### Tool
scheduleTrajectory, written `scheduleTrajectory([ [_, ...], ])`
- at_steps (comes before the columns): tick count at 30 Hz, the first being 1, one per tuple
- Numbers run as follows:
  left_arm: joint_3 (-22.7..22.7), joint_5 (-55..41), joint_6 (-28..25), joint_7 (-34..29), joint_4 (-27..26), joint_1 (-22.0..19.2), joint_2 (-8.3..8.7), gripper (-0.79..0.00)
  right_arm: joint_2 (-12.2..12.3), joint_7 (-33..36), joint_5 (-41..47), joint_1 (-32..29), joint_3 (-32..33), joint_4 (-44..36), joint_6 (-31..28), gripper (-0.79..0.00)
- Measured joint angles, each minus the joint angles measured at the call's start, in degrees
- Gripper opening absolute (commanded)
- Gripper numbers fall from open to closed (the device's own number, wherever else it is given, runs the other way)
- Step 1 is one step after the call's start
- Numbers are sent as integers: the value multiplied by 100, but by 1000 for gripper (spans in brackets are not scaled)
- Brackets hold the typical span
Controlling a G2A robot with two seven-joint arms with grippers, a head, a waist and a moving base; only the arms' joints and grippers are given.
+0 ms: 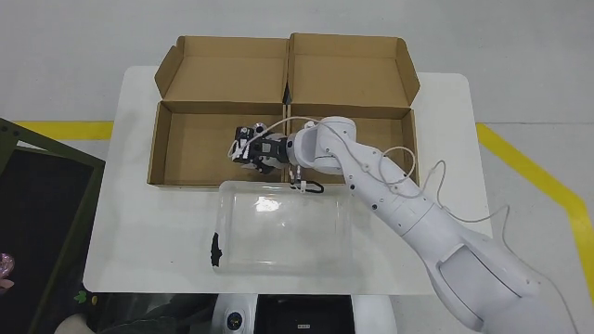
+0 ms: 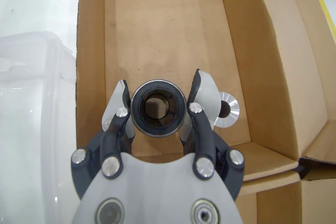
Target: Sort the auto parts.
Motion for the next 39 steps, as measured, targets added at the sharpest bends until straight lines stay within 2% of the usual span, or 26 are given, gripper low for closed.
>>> scheduleTrajectory([
  [7,0,0,0,0,0,0,0,0,101,-23,-33,-142,275,-469,-94,-369],
  [11,0,0,0,0,0,0,0,0,191,-21,-85,-283,495,-863,-160,-382],
  [16,0,0,0,0,0,0,0,0,342,-12,-169,-564,868,-1442,-228,-339],
  [29,0,0,0,0,0,0,0,0,823,-48,-473,-1921,2166,-3337,-518,-271],
  [39,0,0,0,0,0,0,0,0,1141,-532,-674,-3171,3349,-4228,-719,-240],
])
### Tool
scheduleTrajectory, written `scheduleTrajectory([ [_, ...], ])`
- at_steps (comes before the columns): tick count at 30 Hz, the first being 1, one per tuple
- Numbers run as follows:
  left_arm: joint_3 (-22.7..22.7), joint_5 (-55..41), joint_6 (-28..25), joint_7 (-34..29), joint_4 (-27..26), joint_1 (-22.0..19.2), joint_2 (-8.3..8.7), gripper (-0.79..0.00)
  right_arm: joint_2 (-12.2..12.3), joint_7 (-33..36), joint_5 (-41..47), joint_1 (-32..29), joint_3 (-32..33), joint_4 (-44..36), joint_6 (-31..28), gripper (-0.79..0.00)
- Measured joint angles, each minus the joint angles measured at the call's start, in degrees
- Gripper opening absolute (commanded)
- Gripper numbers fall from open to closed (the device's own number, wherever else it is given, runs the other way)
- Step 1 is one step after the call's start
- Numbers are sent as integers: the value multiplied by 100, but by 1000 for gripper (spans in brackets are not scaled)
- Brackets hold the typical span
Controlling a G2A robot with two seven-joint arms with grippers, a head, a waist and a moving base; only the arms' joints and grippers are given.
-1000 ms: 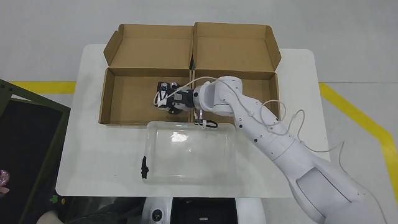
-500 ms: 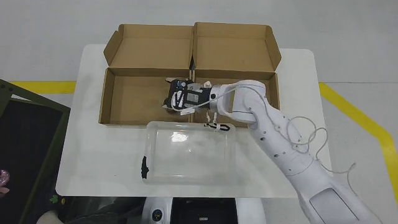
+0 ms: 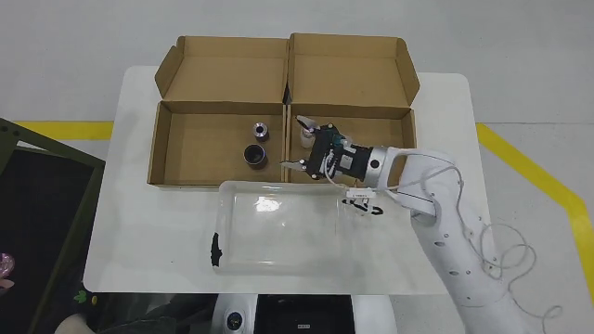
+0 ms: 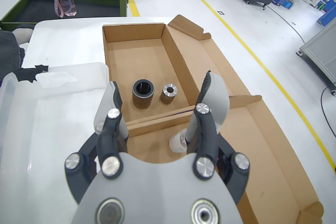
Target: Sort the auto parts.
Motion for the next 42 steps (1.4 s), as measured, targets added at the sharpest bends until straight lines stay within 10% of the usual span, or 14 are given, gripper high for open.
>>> scheduleTrajectory([
  [10,0,0,0,0,0,0,0,0,236,-830,-271,-1089,1120,-501,-145,-22],
  [42,0,0,0,0,0,0,0,0,524,-2986,-486,-2941,2749,-214,932,0],
])
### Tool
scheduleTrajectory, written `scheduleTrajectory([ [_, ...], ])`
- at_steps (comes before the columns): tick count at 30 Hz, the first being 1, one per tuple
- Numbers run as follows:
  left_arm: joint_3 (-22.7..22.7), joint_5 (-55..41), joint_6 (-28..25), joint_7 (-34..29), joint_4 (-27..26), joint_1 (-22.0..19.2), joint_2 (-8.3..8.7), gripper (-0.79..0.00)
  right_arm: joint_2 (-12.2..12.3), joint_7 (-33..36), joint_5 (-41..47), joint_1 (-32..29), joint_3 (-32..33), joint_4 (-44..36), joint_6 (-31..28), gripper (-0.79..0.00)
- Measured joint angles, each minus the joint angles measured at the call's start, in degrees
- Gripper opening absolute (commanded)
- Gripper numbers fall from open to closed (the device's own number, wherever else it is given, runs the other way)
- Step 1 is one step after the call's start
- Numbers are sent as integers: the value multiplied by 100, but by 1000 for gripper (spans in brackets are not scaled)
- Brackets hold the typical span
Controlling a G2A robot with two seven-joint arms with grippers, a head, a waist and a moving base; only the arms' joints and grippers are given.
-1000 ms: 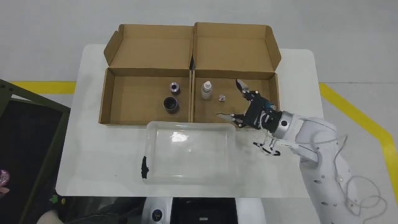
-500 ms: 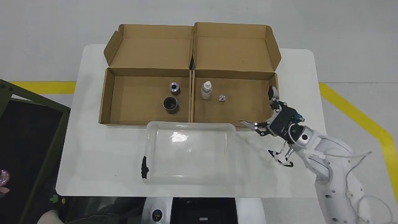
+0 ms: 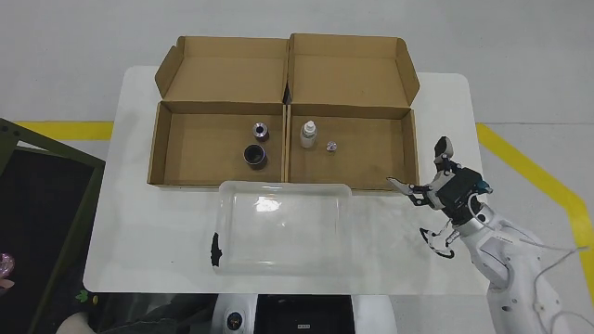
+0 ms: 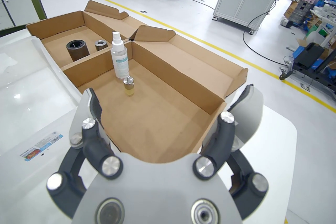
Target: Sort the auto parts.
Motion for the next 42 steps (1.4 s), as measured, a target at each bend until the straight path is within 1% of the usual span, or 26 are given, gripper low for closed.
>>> scheduleTrajectory([
  [10,0,0,0,0,0,0,0,0,23,-68,328,-121,151,100,288,0],
  [42,0,0,0,0,0,0,0,-1,24,-65,332,-122,153,102,289,0],
])
